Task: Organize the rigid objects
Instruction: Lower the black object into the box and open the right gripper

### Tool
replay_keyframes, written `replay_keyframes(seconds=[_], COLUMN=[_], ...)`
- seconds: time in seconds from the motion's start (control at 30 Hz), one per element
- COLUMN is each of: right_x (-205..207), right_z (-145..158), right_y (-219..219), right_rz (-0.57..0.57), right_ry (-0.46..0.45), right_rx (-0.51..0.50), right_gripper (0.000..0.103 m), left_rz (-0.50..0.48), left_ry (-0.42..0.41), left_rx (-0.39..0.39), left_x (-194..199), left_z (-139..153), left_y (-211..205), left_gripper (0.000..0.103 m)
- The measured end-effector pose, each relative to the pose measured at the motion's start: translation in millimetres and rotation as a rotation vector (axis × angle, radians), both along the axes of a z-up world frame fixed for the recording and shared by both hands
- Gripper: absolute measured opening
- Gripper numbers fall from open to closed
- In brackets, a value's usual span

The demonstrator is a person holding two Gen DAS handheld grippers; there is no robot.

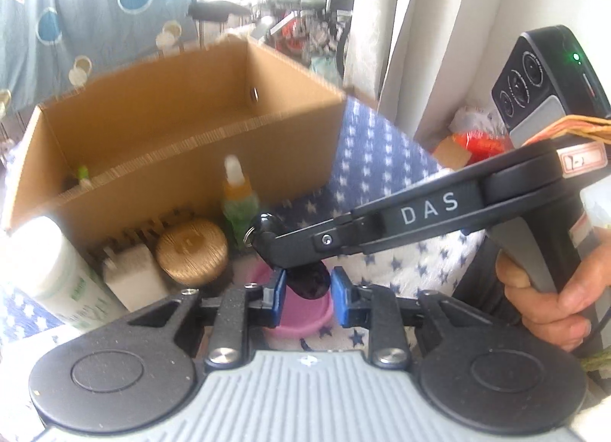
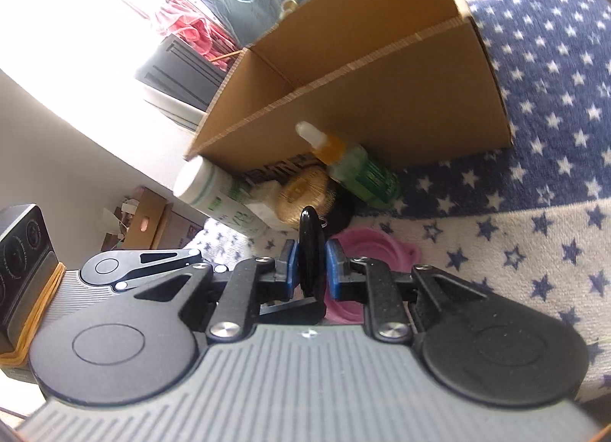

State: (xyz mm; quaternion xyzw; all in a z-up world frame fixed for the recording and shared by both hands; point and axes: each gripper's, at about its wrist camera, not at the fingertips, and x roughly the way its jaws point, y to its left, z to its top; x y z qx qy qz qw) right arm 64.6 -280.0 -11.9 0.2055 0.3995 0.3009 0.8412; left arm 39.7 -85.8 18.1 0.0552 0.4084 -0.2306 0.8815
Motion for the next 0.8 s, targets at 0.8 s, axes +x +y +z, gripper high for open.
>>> replay_keyframes(seconds=[0.8], right_x=[218.2], right_z=[64.9], right_y=[122.0], right_rz=[0.19], right_ry=[0.23], right_rx=[-0.048], right_gripper=[0.015], left_rz=[0.246], left_ry=[0.134], left_rx=[0.08], left_x=[165.1], left_z=[24.3], left_y=[104.9], left_gripper=[0.029])
